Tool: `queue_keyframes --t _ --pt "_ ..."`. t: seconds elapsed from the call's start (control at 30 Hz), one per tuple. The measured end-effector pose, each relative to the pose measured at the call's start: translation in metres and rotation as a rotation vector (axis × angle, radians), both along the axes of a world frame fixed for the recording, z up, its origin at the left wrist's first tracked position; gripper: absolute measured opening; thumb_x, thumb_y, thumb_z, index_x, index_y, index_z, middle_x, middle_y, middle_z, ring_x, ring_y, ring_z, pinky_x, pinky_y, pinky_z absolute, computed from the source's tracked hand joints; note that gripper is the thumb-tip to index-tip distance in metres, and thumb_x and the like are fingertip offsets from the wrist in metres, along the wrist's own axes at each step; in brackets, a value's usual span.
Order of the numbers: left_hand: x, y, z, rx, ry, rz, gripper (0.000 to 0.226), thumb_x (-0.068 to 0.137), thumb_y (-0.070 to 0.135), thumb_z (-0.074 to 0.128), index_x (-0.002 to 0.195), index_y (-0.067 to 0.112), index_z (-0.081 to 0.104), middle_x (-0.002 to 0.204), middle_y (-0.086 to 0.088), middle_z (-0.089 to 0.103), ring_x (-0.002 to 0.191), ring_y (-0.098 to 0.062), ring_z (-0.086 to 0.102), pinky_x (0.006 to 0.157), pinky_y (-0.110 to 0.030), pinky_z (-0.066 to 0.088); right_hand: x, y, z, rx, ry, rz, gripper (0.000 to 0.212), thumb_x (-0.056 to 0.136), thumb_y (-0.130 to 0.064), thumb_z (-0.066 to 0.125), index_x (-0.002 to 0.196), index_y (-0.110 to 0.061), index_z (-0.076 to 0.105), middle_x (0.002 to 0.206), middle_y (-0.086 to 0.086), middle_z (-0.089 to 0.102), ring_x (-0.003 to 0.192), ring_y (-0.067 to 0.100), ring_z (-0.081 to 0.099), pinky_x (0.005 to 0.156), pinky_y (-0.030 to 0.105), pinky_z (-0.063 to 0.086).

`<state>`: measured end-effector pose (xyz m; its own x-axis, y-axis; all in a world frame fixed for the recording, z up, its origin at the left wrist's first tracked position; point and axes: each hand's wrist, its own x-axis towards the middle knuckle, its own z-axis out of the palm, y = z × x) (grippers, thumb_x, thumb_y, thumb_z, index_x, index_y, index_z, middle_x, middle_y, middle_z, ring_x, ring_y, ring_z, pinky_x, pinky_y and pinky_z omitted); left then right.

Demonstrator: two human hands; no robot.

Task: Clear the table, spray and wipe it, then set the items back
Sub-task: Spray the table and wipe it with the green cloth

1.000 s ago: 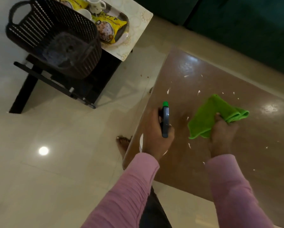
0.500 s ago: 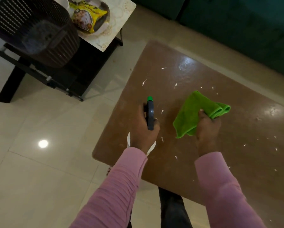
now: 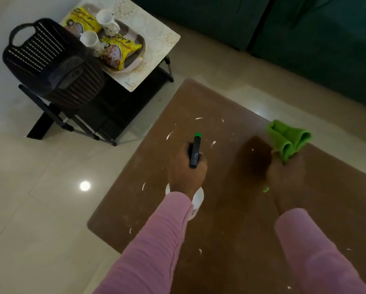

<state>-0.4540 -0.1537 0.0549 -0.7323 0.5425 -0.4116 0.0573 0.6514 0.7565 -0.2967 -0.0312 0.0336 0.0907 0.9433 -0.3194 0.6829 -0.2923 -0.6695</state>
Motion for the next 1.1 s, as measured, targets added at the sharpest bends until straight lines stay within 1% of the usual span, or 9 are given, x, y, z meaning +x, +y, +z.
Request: queue_keyframes --t 0.07,0.13,0.23,0.47,0.53,0.63,0.73,0.87,1.1 --pt "0.0 0.007 -0.007 -0.031 0.019 0.022 0.015 0.088 0.015 0.06 0.074 0.02 0.057 0.057 0.001 0.051 0.05 -0.018 0.045 0.05 -0.029 0.04 -0.006 -0.01 -0.024 -0.127 -0.05 0.198 0.045 0.095 -0.012 0.051 0.138 -0.007 0.044 0.131 0.019 0.055 0.117 0.036 0.052 0.089 0.038 0.041" --pt "-0.001 0.01 -0.01 -0.047 0.025 0.008 0.024 0.088 0.015 0.061 0.067 0.022 0.052 0.053 0.003 0.048 0.048 -0.016 0.043 0.05 -0.026 0.036 -0.007 -0.026 -0.047 -0.166 -0.081 0.439 0.066 0.089 -0.001 0.049 0.15 -0.011 0.026 0.151 0.014 0.034 0.138 0.032 0.031 0.112 0.041 0.026" --pt "-0.002 0.011 -0.011 -0.044 0.03 0.011 0.022 0.092 0.019 0.06 0.072 0.025 0.053 0.055 0.005 0.048 0.047 -0.013 0.042 0.049 -0.022 0.034 -0.01 -0.034 -0.062 -0.065 -0.136 0.558 0.075 0.08 -0.004 0.045 0.15 -0.006 0.02 0.158 0.011 0.02 0.146 0.032 0.011 0.12 0.041 0.008" --pt "0.003 -0.006 0.004 0.051 0.097 0.175 0.009 0.092 0.014 0.062 0.1 0.019 0.059 0.069 0.007 0.056 0.056 -0.014 0.052 0.051 -0.011 0.044 -0.06 0.001 -0.064 -0.008 0.054 0.144 0.065 0.083 -0.022 0.037 0.147 -0.012 0.031 0.146 0.019 0.041 0.134 0.038 0.038 0.112 0.049 0.029" --pt "0.008 -0.012 0.002 0.053 0.098 0.185 0.02 0.09 0.016 0.065 0.109 0.016 0.061 0.081 0.004 0.062 0.066 -0.015 0.059 0.058 -0.012 0.048 -0.091 0.019 -0.066 0.053 0.106 0.188 0.063 0.084 -0.023 0.04 0.146 -0.012 0.033 0.142 0.018 0.047 0.131 0.036 0.042 0.11 0.05 0.032" --pt "0.013 -0.015 -0.001 0.022 0.072 0.219 0.034 0.088 0.021 0.067 0.12 0.018 0.056 0.096 0.004 0.064 0.078 -0.014 0.061 0.069 -0.017 0.052 -0.131 0.033 -0.075 0.119 -0.026 0.626 0.066 0.089 -0.012 0.048 0.15 -0.015 0.023 0.155 0.012 0.028 0.143 0.033 0.023 0.118 0.051 0.016" --pt "0.012 -0.018 0.0 -0.027 0.075 0.23 0.03 0.089 0.023 0.068 0.115 0.02 0.054 0.086 0.009 0.054 0.069 -0.006 0.053 0.064 -0.005 0.044 -0.141 0.023 -0.085 0.248 -0.292 1.125 0.076 0.089 -0.015 0.05 0.153 -0.019 0.009 0.161 0.005 0.003 0.148 0.028 -0.002 0.118 0.045 -0.004" --pt "0.005 -0.019 -0.005 -0.042 0.039 0.263 0.031 0.087 0.024 0.068 0.116 0.026 0.056 0.09 0.012 0.059 0.077 -0.008 0.058 0.063 -0.008 0.042 -0.106 0.022 -0.088 0.327 -0.327 1.457 0.089 0.079 -0.008 0.056 0.153 -0.02 0.008 0.16 0.0 0.002 0.146 0.021 -0.006 0.117 0.04 -0.009" --pt "0.009 -0.022 -0.014 0.022 -0.011 0.242 0.042 0.085 0.026 0.069 0.123 0.03 0.05 0.101 0.012 0.059 0.086 -0.011 0.06 0.078 -0.025 0.052 -0.151 0.06 -0.087 0.253 -0.355 1.102 0.074 0.087 -0.004 0.047 0.152 -0.01 0.013 0.16 0.011 0.006 0.147 0.032 0.001 0.119 0.044 -0.002"
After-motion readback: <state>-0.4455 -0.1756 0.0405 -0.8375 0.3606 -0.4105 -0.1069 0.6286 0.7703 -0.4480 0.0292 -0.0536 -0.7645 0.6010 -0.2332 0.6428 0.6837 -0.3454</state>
